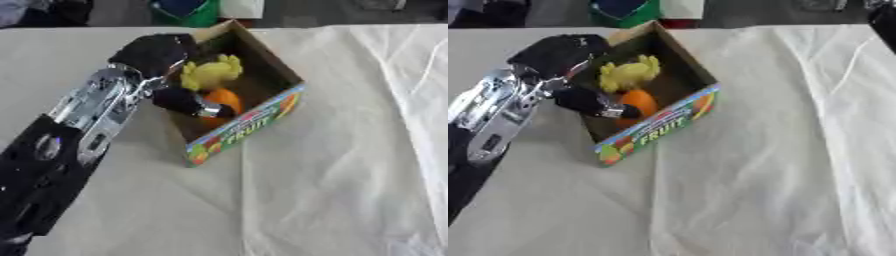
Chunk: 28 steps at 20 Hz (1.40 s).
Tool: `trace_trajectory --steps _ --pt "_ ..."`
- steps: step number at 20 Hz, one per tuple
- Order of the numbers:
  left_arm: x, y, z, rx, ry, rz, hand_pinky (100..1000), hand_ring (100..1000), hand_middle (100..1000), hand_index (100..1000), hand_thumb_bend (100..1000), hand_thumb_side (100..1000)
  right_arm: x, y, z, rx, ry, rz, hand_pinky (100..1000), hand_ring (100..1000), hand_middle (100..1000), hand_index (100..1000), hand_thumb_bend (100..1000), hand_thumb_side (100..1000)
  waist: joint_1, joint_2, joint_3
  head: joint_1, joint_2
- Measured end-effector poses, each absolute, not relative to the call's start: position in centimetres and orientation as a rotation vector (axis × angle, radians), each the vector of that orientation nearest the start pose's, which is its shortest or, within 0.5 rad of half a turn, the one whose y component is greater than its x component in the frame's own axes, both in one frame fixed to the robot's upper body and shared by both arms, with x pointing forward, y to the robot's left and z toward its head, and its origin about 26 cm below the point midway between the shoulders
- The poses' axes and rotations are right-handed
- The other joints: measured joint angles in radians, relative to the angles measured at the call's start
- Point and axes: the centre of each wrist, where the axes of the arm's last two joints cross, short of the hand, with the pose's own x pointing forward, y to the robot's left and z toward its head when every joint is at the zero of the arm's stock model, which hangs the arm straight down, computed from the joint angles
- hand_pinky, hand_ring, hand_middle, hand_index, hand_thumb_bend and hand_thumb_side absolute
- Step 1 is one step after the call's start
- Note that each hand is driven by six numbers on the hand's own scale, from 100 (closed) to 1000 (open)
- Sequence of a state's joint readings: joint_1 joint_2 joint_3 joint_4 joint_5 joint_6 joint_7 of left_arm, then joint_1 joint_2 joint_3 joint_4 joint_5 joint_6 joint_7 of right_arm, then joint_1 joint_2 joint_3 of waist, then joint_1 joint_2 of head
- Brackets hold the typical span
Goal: Pick up objects on the table and place them in the box.
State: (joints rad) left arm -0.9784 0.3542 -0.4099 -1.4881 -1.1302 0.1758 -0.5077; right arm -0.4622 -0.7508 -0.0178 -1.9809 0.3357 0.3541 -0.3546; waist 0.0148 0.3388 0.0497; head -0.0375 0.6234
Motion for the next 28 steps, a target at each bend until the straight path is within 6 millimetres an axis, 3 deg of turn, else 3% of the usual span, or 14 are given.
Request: trace_trajectory --steps 10,15,21,22,23,28 --pt "36.2 14.3 32.3 1.316 -1.793 -1.441 712 882 851 919 825 977 30.0 -30.5 29.3 -1.23 -2.144 0.333 698 730 621 772 100 711 -0.004 -0.012 0.019 -0.006 0.001" --pt "33.5 17.5 33.2 1.194 -1.818 -1.434 686 871 844 946 577 846 29.9 -30.7 29.0 -1.235 -2.132 0.329 698 730 620 772 100 711 -0.004 -0.017 0.032 -0.019 0.009" --pt "31.2 21.3 32.7 0.978 -1.755 -1.455 687 871 850 970 588 810 29.9 -30.8 28.9 -1.241 -2.126 0.321 698 731 621 772 100 709 -0.009 -0.022 0.032 -0.021 0.009" --pt "31.0 21.9 32.6 0.962 -1.741 -1.451 687 868 843 969 537 680 29.9 -30.8 28.9 -1.241 -2.126 0.321 698 732 621 772 100 744 -0.012 -0.023 0.032 -0.021 0.009" --pt "30.8 22.4 32.4 0.951 -1.727 -1.447 687 867 838 968 596 807 29.9 -30.8 28.9 -1.241 -2.126 0.321 698 732 621 772 100 708 -0.015 -0.024 0.032 -0.021 0.009" --pt "30.5 24.5 31.1 0.944 -1.659 -1.424 688 864 835 961 592 802 29.9 -30.8 28.9 -1.241 -2.126 0.319 698 731 620 770 100 708 -0.027 -0.025 0.032 -0.028 0.009"
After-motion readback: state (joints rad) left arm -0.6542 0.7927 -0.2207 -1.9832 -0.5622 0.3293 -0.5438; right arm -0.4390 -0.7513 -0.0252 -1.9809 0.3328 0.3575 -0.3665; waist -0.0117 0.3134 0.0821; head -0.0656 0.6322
